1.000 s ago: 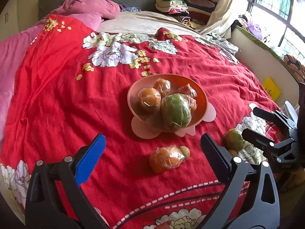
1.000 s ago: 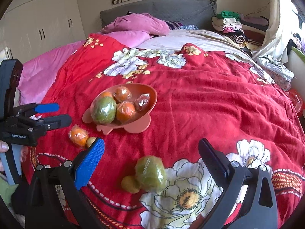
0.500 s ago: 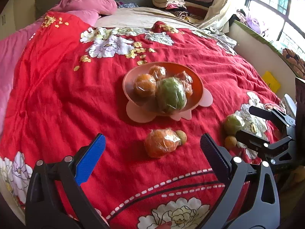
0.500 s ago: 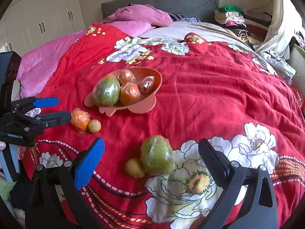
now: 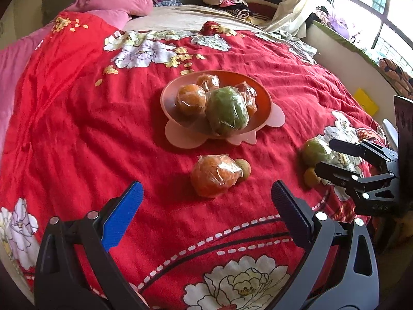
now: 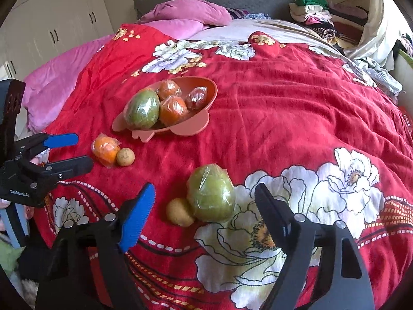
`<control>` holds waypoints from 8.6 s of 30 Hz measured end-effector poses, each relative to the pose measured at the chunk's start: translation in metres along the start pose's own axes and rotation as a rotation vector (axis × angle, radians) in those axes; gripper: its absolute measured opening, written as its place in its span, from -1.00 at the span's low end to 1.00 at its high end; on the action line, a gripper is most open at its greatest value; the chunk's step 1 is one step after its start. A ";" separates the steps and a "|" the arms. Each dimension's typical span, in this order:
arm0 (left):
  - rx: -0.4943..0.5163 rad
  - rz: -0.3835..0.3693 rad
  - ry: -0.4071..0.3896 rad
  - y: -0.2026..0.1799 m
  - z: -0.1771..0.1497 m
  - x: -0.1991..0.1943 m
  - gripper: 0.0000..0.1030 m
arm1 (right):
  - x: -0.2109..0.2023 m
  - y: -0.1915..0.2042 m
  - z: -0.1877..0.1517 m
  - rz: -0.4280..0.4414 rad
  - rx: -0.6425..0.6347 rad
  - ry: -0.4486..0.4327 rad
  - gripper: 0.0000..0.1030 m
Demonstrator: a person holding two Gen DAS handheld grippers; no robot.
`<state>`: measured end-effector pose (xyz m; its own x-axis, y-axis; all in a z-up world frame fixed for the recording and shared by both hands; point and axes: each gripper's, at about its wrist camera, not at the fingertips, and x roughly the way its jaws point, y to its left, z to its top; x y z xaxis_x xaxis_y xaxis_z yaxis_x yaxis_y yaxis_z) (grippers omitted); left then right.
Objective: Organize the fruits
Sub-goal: 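Grasp another green bagged fruit with the right tool while the left tool grasps a bagged orange, then carry the green bagged fruit and bagged orange over the pink bowl, then open the right tool over the bowl while the left tool releases the bagged orange, then withdraw both tools from the pink bowl, then move the left tool toward a small brown round fruit while the right tool approaches another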
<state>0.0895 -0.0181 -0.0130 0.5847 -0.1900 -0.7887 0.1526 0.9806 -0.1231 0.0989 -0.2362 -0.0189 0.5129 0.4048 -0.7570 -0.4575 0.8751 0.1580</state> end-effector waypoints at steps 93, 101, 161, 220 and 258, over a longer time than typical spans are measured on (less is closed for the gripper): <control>-0.044 -0.092 0.001 0.021 0.073 0.054 -0.38 | 0.047 -0.007 0.109 0.066 -0.045 -0.114 -0.24; -0.040 -0.089 0.001 0.022 0.074 0.057 -0.37 | 0.065 0.003 0.124 0.092 -0.078 -0.100 -0.24; -0.042 -0.074 -0.020 0.020 0.070 0.041 -0.08 | 0.022 -0.011 0.096 0.071 0.023 -0.161 0.81; -0.023 -0.056 -0.045 -0.001 0.042 0.003 0.81 | -0.017 0.005 0.022 -0.083 -0.018 -0.114 0.91; 0.006 -0.068 0.031 -0.013 0.016 0.017 0.81 | -0.009 0.014 -0.008 -0.108 -0.041 -0.038 0.91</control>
<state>0.1104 -0.0346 -0.0149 0.5476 -0.2549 -0.7969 0.1964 0.9650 -0.1737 0.0820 -0.2299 -0.0156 0.5874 0.3189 -0.7438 -0.4271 0.9028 0.0498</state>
